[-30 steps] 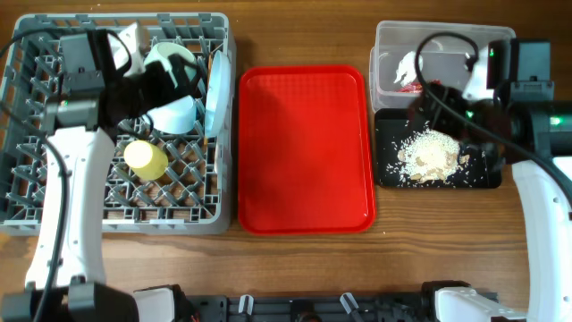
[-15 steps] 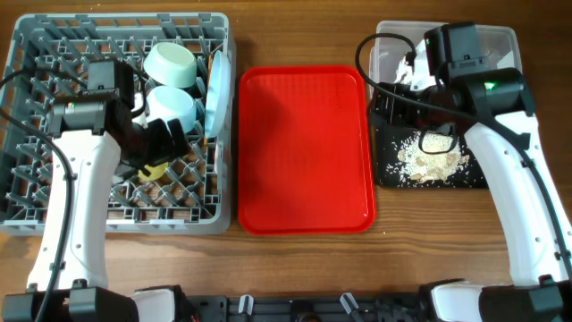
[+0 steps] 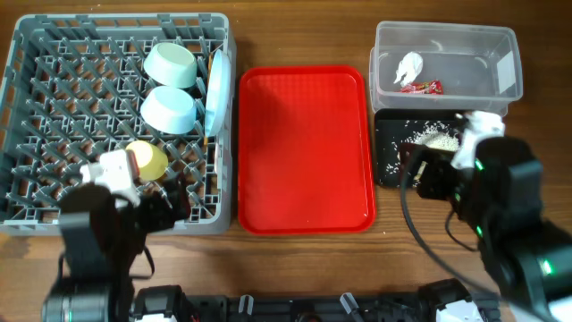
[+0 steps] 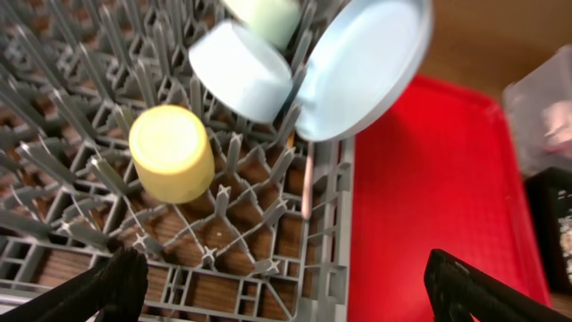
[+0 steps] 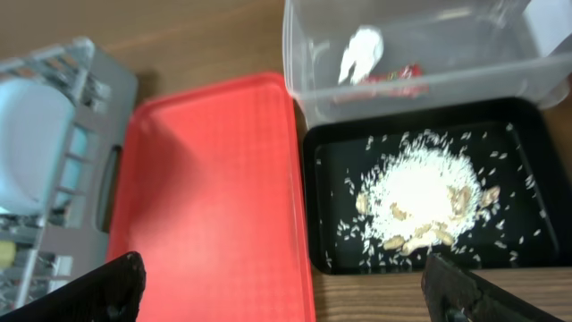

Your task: Sort waste into correct bins and load items into the dishwasher rack

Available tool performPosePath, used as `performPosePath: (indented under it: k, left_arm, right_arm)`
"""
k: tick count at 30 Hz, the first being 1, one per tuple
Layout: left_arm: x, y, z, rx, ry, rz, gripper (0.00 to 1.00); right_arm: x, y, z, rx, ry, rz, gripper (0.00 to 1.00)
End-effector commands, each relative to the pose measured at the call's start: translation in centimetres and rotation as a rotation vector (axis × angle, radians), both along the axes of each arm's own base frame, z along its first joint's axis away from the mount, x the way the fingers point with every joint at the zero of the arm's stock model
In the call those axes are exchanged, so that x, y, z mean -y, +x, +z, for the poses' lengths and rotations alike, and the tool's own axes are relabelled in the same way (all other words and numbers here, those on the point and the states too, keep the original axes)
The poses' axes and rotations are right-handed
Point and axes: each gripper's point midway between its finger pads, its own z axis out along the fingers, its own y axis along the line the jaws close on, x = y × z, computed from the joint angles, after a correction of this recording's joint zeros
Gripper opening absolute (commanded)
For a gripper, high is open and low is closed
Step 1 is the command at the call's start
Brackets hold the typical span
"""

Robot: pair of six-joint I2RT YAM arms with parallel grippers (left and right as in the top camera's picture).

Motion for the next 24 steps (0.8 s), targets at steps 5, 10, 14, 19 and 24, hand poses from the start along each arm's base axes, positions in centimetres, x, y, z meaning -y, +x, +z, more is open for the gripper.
performPosePath:
  k: [5,10,14,19,24]
  left_arm:
    - [0.5,-2.1,2.3,0.149,0.020,-0.029,1.00]
    - [0.5,-2.1,2.2,0.147,0.020,-0.030,1.00]
    - [0.5,-2.1,2.2,0.147,0.020,-0.030,1.00]
    - [0.5,-2.1,2.2,0.147,0.020,-0.030,1.00]
    - [0.5,-2.1,2.2,0.147,0.020,-0.029,1.00]
  right_arm:
    - [0.8,-1.2,0.7,0.042,0.001,-0.035,1.00]
    - [0.7,-0.7,0.0,0.010,-0.007,-0.035,1.00]
    - [0.5,0.0,-1.1,-0.040,-0.020,-0.035,1.00]
    - [1.2,0.2,-1.1,-0.028,-0.050,-0.063,1.00]
    - [0.2,1.0,2.5,0.292,-0.113,0.105,0.99]
